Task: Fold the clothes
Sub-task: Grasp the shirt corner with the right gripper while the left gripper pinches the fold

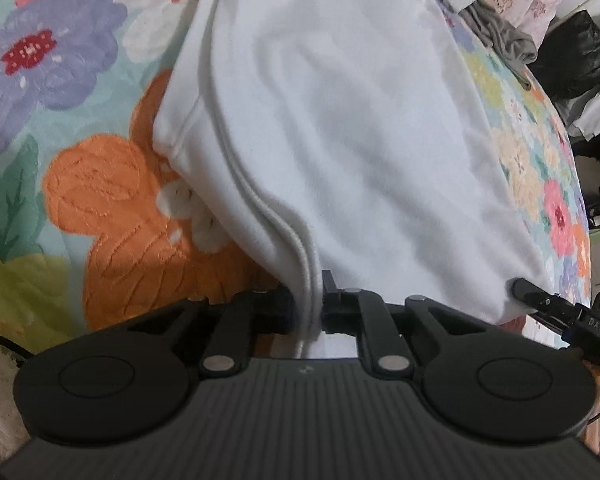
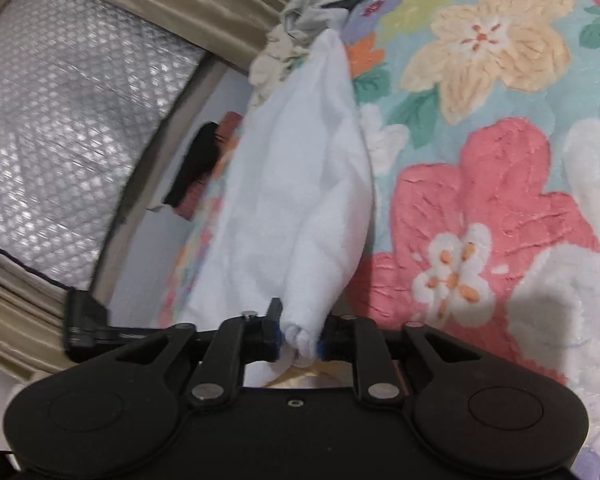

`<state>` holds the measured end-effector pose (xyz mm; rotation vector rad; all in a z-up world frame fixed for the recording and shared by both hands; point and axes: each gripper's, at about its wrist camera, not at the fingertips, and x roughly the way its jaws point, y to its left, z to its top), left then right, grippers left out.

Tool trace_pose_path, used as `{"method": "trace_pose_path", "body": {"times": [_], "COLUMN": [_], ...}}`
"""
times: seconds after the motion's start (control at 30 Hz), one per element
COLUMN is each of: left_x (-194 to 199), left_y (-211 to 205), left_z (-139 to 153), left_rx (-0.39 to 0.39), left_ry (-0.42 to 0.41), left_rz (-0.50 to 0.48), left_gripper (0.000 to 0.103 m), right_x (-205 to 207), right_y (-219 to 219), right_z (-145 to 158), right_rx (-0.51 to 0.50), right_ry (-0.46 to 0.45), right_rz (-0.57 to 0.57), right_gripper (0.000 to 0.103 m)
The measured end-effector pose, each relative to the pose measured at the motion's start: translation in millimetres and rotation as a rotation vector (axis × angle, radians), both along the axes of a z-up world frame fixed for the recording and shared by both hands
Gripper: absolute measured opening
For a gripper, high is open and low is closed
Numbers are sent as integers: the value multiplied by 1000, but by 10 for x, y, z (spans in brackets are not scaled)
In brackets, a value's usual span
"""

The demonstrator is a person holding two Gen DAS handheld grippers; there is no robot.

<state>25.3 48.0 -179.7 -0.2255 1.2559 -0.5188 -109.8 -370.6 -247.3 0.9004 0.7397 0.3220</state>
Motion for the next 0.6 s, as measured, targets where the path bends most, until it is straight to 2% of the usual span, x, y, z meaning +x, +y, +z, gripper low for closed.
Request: {"method": "trace_pose_path", "body": {"times": [0.07, 0.13, 0.23, 0.3, 0.37, 0.4, 0.43, 0.5, 0.53, 0.57, 0.6], "left_x": [66, 96, 149, 193, 195, 188, 182, 142, 93, 30, -17], "left_y": [-39, -89, -158, -215, -270, -289, -309, -370, -405, -453, -484], "left_z": [-19, -42, -68, -87, -114, -129, -145, -128, -94, -51, -3], "left_rx": [4, 5, 6, 3, 4, 3, 3, 14, 35, 60, 69], "left_ry": [-3, -3, 6, 15, 14, 9, 4, -52, -97, -145, -183], "left_rz": [2, 8, 13, 16, 15, 10, 6, -19, -37, -59, -71], "left_gripper": [11, 11, 12, 14, 21, 26, 26, 22, 14, 11, 10], "right_x": [21, 44, 31, 7, -17, -23, -29, -30, -28, -21, -15], "right_y": [7, 29, 45, 38, 21, 14, 9, -12, -16, 1, 22], "right_z": [-8, 5, 22, 3, -27, -40, -53, -108, -146, -165, -181], "right_rx": [-9, -46, -74, -73, -72, -79, -88, -103, -97, -99, -102], "right_ry": [8, 14, 13, 29, 48, 56, 63, 72, 68, 56, 44], "right_rz": [4, 2, 1, -7, -26, -32, -38, -49, -51, -55, -58], "right_gripper": [23, 16, 17, 21, 28, 35, 39, 39, 38, 34, 19]}}
